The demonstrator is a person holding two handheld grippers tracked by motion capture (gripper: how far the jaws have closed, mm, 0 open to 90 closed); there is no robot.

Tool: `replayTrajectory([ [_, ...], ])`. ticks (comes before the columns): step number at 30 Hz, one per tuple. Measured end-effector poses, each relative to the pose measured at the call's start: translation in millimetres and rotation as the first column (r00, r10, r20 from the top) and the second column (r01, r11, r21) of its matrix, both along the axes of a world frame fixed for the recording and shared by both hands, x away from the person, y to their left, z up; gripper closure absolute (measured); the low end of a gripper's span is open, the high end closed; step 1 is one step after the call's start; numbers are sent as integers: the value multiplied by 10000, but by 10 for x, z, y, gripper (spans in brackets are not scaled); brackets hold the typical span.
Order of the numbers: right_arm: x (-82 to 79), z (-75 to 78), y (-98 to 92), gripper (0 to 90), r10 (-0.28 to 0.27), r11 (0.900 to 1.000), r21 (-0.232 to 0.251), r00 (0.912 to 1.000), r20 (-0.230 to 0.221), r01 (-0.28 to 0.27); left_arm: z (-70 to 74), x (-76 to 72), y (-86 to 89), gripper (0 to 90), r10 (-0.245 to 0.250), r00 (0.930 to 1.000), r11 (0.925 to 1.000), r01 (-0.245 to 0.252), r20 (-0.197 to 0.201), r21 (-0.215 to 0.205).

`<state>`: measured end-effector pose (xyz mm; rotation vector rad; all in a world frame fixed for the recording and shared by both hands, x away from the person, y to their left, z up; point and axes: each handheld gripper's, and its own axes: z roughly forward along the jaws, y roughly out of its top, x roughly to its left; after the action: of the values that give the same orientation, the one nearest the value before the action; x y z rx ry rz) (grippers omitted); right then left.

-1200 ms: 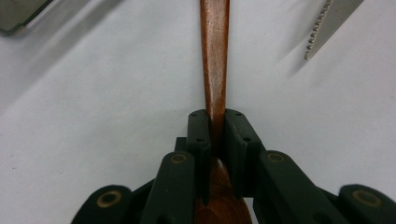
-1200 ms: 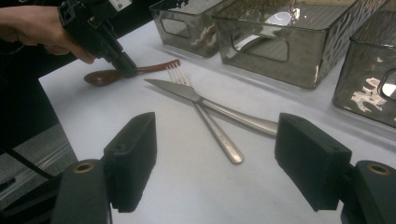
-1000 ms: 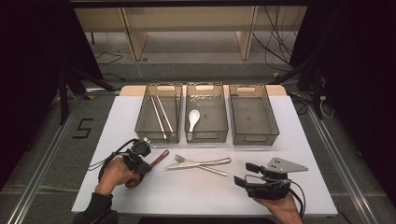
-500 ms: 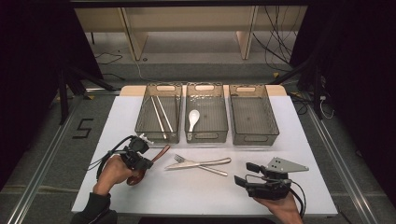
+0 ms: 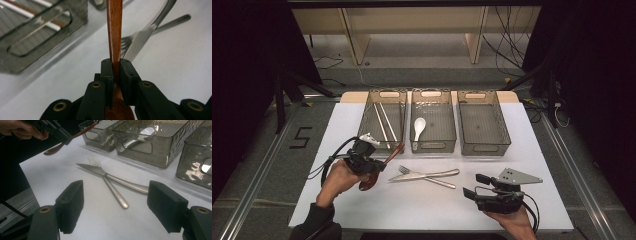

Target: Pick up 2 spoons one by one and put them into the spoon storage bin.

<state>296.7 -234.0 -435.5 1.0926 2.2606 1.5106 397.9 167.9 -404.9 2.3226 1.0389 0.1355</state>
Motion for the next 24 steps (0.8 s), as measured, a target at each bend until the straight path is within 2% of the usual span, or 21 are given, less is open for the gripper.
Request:
replayTrajectory([
  [3, -4, 5, 2, 305, -5, 10000, -6, 10000, 8, 5, 30, 41, -77, 815, 12, 9999, 10000, -11, 130, -55],
  [8, -3, 6, -9, 305, 18, 10000, 19, 10000, 14, -18, 143, 140, -188, 814, 75, 9991, 9992, -59, 419, -396],
  [14, 1, 8, -7, 305, 7, 10000, 37, 10000, 42, -7, 296, 272, -348, 815, 253, 9939, 9951, -147, 1075, -978],
  [15, -1, 10, -6, 305, 9, 10000, 36, 10000, 33, -9, 311, 299, -366, 815, 302, 9932, 9933, -172, 1127, -1145],
  [24, -2, 5, -10, 305, 24, 10000, 56, 10000, 30, -25, 356, 527, -523, 814, 682, 9896, 9858, -473, 1265, -1613],
])
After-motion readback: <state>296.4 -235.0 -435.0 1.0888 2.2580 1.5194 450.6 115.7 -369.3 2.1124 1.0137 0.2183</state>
